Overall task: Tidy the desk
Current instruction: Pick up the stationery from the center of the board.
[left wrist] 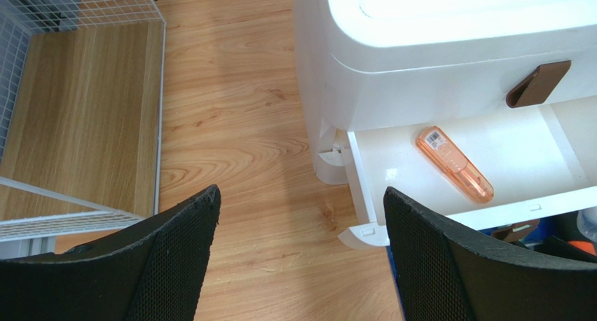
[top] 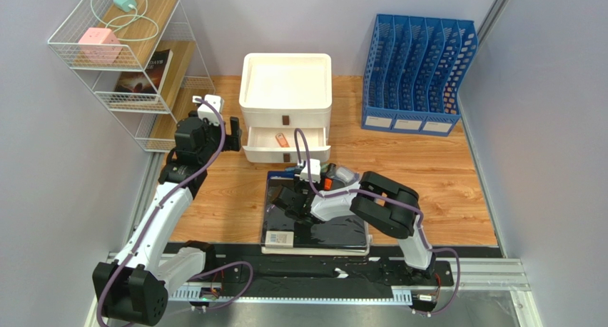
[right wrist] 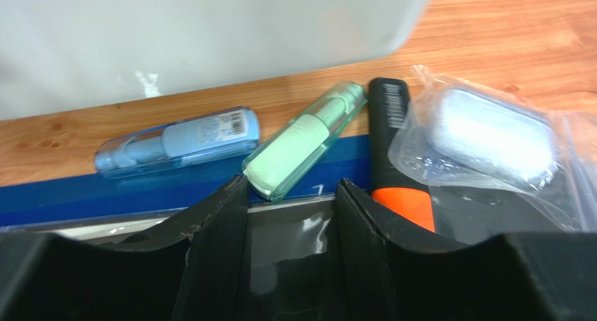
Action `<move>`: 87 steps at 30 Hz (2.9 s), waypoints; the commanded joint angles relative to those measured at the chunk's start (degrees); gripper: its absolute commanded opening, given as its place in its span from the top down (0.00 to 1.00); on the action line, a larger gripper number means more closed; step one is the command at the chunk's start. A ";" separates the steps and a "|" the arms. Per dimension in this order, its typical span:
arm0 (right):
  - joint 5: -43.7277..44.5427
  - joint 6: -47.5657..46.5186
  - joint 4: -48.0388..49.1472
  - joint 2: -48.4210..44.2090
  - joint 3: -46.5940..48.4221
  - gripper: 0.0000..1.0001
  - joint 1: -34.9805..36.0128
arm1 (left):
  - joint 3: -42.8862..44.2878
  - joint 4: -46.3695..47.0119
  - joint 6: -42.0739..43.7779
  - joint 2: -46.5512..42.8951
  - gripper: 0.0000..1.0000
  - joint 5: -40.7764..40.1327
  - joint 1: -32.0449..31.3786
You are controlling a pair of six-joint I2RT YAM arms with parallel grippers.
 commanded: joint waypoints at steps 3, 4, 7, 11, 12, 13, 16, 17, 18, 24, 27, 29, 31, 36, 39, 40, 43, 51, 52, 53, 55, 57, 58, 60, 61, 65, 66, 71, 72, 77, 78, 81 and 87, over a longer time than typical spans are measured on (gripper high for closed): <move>-0.28 14.05 -9.49 -2.55 -2.80 0.50 -0.69 | -0.31 1.77 0.35 -0.37 0.09 0.88 0.42; -0.54 15.28 -9.76 -3.16 -3.24 0.51 -0.87 | -0.31 1.77 0.35 -0.37 0.09 0.79 0.34; -0.81 19.84 -14.06 -3.69 -3.59 0.53 -1.92 | -0.40 1.86 0.52 -0.46 0.09 0.79 0.42; -1.25 21.79 -15.47 -5.19 -5.09 0.52 -2.27 | -0.40 1.95 0.44 -0.28 0.09 0.88 0.42; -1.86 21.88 -15.56 -5.28 -5.18 0.52 -2.54 | -0.49 1.95 0.61 -0.37 0.09 1.05 0.42; -2.30 21.80 -15.48 -5.36 -5.18 0.52 -2.62 | -0.49 2.12 0.53 -0.37 0.09 1.05 0.42; -3.97 20.75 -14.51 -5.28 -4.65 0.51 -2.80 | -0.57 2.03 0.52 -0.63 0.09 1.05 0.42; -4.67 19.70 -13.46 -5.45 -4.48 0.51 -2.80 | -0.66 2.12 0.52 -0.63 0.09 1.05 0.34; -5.72 17.95 -11.19 -5.71 -4.56 0.51 -2.71 | -0.75 2.12 0.61 -0.72 0.09 1.05 0.42; -9.42 12.57 -2.48 -7.39 -5.70 0.48 -2.71 | -0.93 2.21 0.61 -0.81 0.10 1.40 0.42; -10.21 12.04 0.16 -8.26 -6.14 0.48 -2.54 | -1.01 2.30 0.70 -0.72 0.10 1.49 0.42; -10.65 11.43 1.22 -8.27 -6.06 0.47 -2.62 | -1.01 2.30 0.79 -0.72 0.10 1.58 0.42; -10.74 11.07 1.14 -7.57 -4.66 0.47 -2.62 | -1.10 2.30 0.79 -0.72 0.10 1.76 0.42; -10.31 12.91 -1.23 -4.23 -1.23 0.47 -3.06 | -1.19 2.21 0.88 -0.98 0.10 2.02 0.34; -9.25 15.72 -3.08 -3.00 -0.52 0.47 -3.50 | -1.19 2.12 0.88 -0.98 0.10 2.20 0.34; -8.90 16.51 -3.69 -2.73 -0.52 0.47 -3.85 | -1.19 2.12 0.88 -0.98 0.11 2.28 0.34; -7.06 19.24 -7.11 -1.85 -0.26 0.47 -3.77 | -1.28 2.03 0.88 -0.98 0.11 2.63 0.34; -5.29 24.87 -13.36 -3.61 -2.63 0.47 -3.77 | -1.37 2.30 0.88 -1.07 0.11 3.07 0.34; -5.29 24.96 -13.80 -4.04 -2.63 0.47 -3.86 | -1.45 2.21 0.88 -1.16 0.11 2.99 0.34; -5.12 24.78 -14.41 -4.22 -2.54 0.47 -3.86 | -1.54 2.30 0.88 -1.25 0.11 2.90 0.42; -4.68 24.00 -14.33 -4.22 -2.37 0.47 -3.94 | -1.54 2.21 0.88 -1.25 0.11 2.99 0.42; -4.24 23.29 -14.33 -3.70 -1.75 0.47 -4.12 | -1.54 2.30 0.88 -1.51 0.11 3.07 0.42; -4.33 23.12 -14.24 -3.52 -1.23 0.47 -4.55 | -1.45 2.12 0.88 -1.60 0.11 2.99 0.34; -4.68 22.15 -14.24 -2.56 -0.70 0.47 -5.08 | -1.72 2.21 0.88 -1.77 0.11 3.07 0.34; -4.76 21.71 -14.07 -2.21 -0.44 0.47 -5.52 | -1.72 2.21 0.88 -1.77 0.11 3.07 0.34; -5.55 18.91 -12.14 -0.62 0.44 0.47 -6.40 | -1.72 2.39 0.88 -1.78 0.11 3.34 0.34; -5.56 18.55 -11.96 -0.01 0.62 0.47 -6.58 | -1.80 2.56 0.88 -1.60 0.11 3.42 0.34; -5.82 14.94 -11.08 2.63 2.99 0.47 -7.20 | -1.80 2.56 0.88 -1.42 0.11 3.78 0.42; -5.73 14.33 -10.99 3.07 3.87 0.47 -7.20 | -1.81 2.56 0.88 -1.42 0.11 3.86 0.34; -5.12 13.09 -10.99 4.92 5.28 0.47 -7.28 | -1.98 3.00 1.05 -1.34 0.11 3.69 0.34; -5.03 13.01 -11.08 4.92 5.19 0.47 -7.37 | -2.07 3.00 1.05 -1.25 0.11 3.69 0.42; -4.50 13.09 -10.99 4.48 4.58 0.49 -7.72 | -2.07 3.09 1.14 -1.07 0.11 4.13 0.42; -4.33 12.66 -10.47 3.34 2.47 0.57 -9.21 | -2.16 3.09 1.14 -1.25 0.12 4.04 0.42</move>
